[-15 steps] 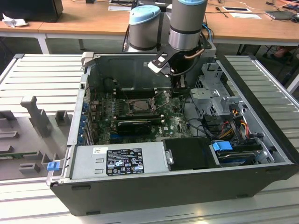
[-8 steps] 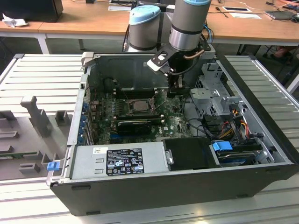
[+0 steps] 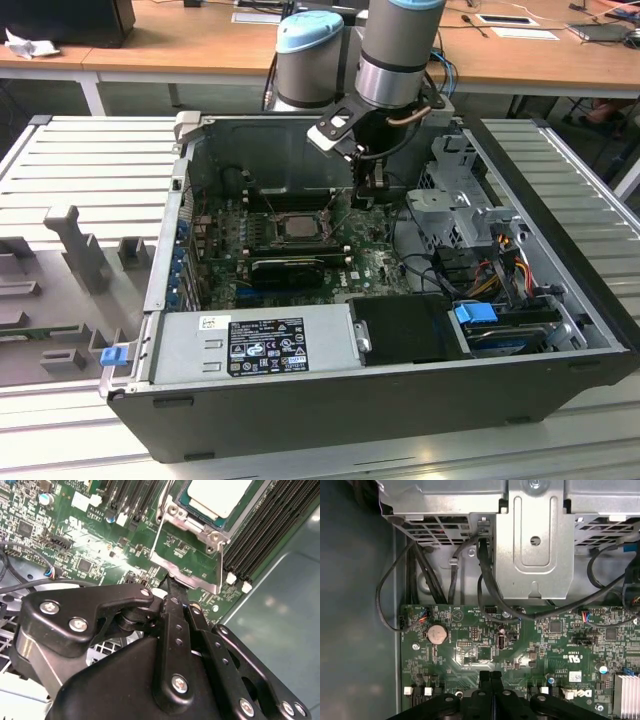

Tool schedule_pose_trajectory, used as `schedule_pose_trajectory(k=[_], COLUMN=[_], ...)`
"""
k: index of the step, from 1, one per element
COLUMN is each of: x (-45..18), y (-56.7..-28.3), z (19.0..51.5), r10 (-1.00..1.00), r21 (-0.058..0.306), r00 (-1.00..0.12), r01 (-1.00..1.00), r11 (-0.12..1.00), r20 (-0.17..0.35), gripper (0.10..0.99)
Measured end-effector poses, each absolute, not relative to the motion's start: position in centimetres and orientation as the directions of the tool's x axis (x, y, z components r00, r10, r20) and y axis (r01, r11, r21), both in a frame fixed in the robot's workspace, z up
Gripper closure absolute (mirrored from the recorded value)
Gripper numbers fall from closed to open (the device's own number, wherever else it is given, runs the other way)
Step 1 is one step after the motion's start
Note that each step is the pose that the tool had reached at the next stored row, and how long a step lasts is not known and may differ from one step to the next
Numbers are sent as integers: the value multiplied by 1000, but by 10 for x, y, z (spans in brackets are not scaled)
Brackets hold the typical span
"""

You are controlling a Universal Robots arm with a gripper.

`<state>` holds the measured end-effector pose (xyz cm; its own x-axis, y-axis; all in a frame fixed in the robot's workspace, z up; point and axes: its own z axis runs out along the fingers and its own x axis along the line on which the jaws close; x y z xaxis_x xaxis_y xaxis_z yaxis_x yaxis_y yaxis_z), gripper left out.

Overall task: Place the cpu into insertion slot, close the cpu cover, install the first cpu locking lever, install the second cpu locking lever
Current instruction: 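Close the cpu cover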

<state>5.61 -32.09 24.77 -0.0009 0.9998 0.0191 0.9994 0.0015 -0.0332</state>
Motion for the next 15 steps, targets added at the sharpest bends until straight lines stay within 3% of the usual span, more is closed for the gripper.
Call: schedule_pose_trajectory(k=[15], x=[43], y=[-321], z=[248], r10=[1000], r21=[-33], r00=[-1], r01=[999], r11=[2], r20=[19], gripper=[980])
